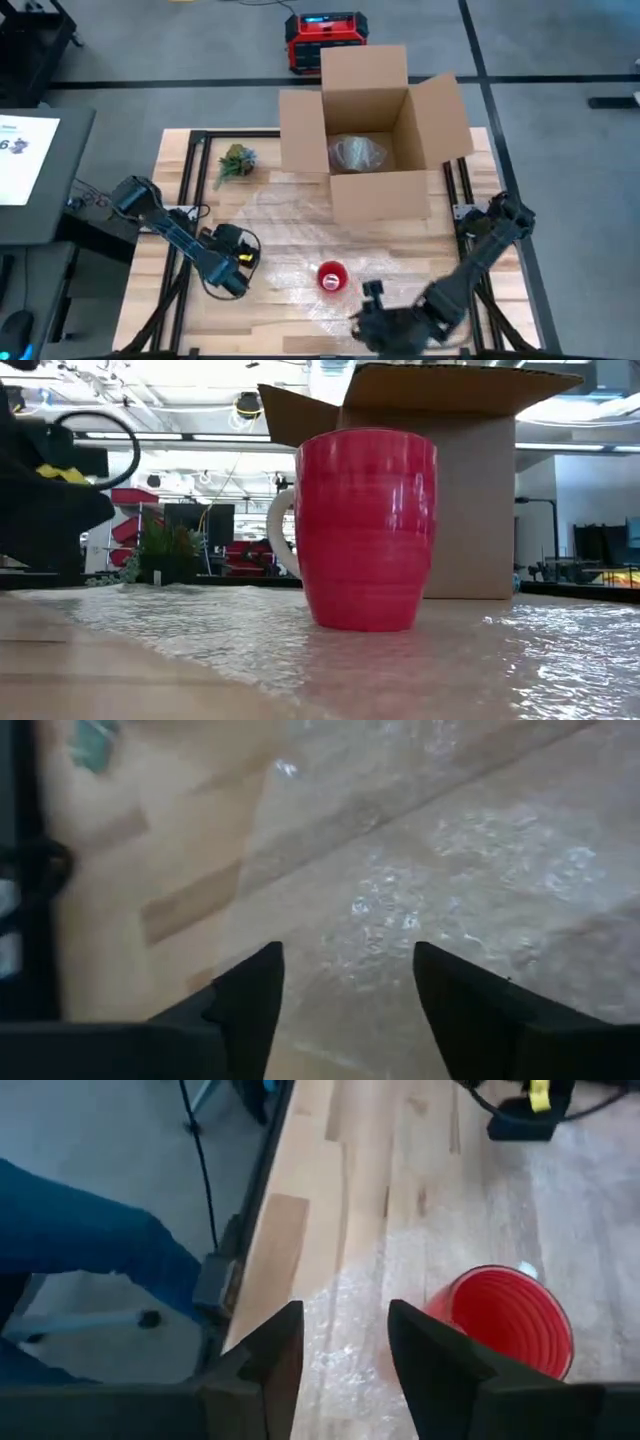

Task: Wrap mug
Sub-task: Wrap the red mug with the transparent bubble wrap

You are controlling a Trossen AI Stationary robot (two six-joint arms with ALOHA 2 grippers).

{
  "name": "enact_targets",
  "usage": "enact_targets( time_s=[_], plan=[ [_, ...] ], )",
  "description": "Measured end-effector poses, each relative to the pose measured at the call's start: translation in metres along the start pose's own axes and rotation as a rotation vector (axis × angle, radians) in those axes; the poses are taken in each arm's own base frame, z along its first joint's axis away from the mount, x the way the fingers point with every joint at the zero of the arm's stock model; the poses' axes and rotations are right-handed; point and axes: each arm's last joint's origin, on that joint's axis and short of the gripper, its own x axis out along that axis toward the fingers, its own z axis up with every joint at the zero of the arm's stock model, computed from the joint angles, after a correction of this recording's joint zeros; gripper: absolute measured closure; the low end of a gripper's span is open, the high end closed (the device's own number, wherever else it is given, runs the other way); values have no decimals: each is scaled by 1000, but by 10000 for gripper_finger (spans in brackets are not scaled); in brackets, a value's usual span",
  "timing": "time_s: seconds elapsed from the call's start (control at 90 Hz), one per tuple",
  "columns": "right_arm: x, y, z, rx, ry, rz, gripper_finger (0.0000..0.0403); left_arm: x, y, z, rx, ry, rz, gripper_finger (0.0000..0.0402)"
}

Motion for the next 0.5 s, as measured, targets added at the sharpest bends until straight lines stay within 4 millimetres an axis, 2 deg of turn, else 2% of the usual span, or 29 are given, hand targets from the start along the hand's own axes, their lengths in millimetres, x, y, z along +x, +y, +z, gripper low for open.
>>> enact_targets(
  time_s=[0.122, 0.256, 0.356, 0.5],
  plan=[
    [-5, 11, -5, -45, -19, -20, 270, 9, 21, 4, -77, -5, -66, 162],
    [-6, 11, -4, -39, -32, -20, 270, 20, 42, 5, -154, -16, -92, 154],
    [-3, 6, -2, -28, -30, -29, 270, 34, 49, -2, -204, -28, -134, 153],
    [2, -1, 1, 2, -26, -46, 270, 47, 52, -8, -157, -86, -173, 161]
  ],
)
